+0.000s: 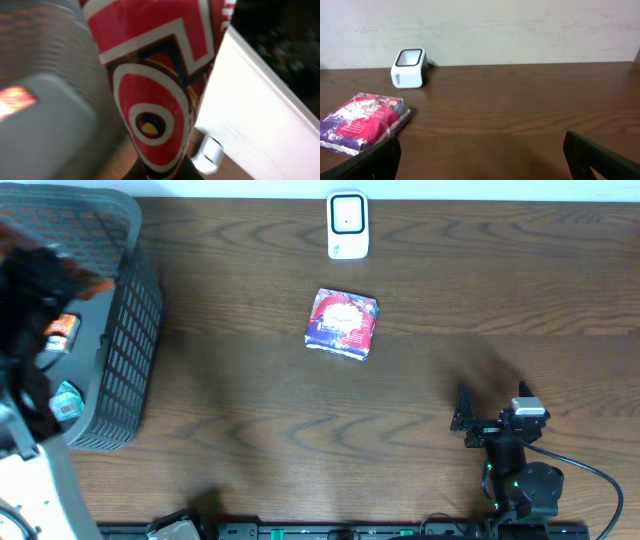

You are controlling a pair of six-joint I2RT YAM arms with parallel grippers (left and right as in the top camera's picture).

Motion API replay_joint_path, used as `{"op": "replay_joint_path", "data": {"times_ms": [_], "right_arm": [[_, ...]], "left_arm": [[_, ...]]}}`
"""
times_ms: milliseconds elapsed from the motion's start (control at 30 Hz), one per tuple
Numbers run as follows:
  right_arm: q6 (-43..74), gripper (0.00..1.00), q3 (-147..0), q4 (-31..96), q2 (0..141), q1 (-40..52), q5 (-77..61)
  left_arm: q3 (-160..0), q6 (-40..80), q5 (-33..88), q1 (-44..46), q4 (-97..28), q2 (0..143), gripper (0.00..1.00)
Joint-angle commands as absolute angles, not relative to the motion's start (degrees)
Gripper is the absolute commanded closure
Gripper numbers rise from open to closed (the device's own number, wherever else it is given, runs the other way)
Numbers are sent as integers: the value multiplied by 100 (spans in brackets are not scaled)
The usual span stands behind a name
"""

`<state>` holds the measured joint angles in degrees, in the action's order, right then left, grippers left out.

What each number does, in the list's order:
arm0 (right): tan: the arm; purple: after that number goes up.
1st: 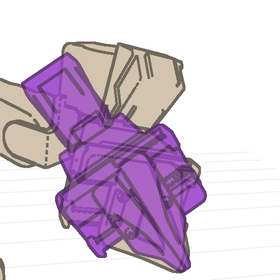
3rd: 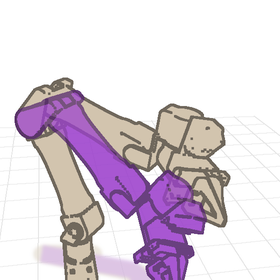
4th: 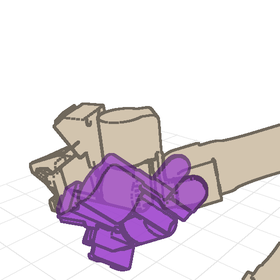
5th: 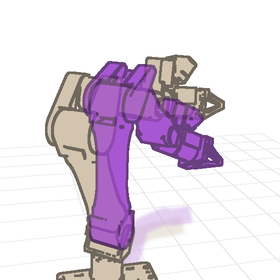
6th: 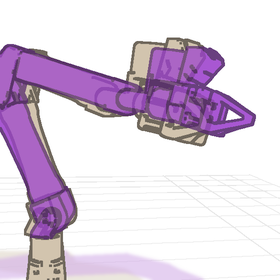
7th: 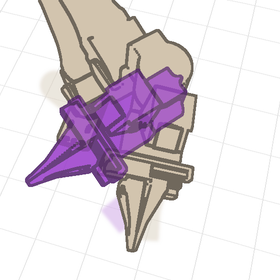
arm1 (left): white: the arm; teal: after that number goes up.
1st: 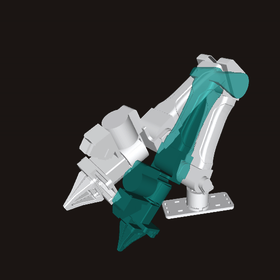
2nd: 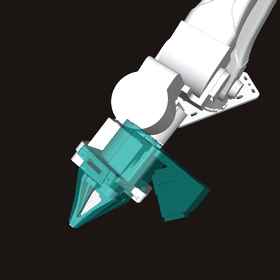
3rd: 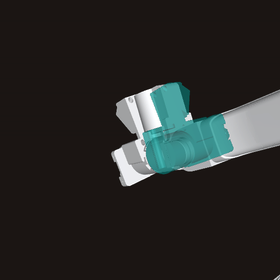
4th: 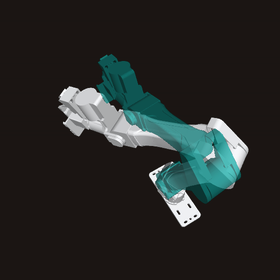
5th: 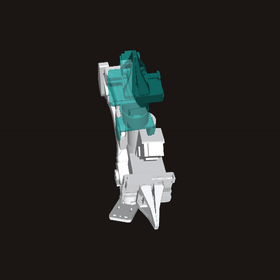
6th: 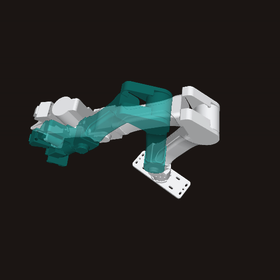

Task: Scan the item barcode
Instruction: 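Carry the red candy bar out and set it left of the bag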

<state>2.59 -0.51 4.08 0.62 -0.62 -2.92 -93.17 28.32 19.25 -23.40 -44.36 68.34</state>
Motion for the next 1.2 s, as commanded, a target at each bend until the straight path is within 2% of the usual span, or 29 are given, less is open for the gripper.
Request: {"op": "replay_joint_path", "data": {"times_ms": [0, 133, 433, 600, 733, 1167], "right_arm": [[336, 1, -32, 423, 27, -108, -250], [336, 1, -32, 423, 27, -108, -250], [336, 1, -32, 423, 27, -108, -250], [336, 1, -32, 423, 27, -108, -250], [336, 1, -32, 423, 27, -108, -250], [336, 1, -32, 423, 27, -108, -248]], "left_arm": [[-9317, 2753, 2056, -1398, -4403, 6908, 93], [-9297, 2003, 1979, 10, -4466, 7343, 93], [-9297, 1568, 1577, 1304, -4641, 9067, 93], [-9297, 1520, 1518, 1570, -4659, 10368, 93], [-9297, 1520, 963, 1584, -4683, 11100, 93], [-9297, 1509, 985, 1809, -4416, 12020, 92]]}}
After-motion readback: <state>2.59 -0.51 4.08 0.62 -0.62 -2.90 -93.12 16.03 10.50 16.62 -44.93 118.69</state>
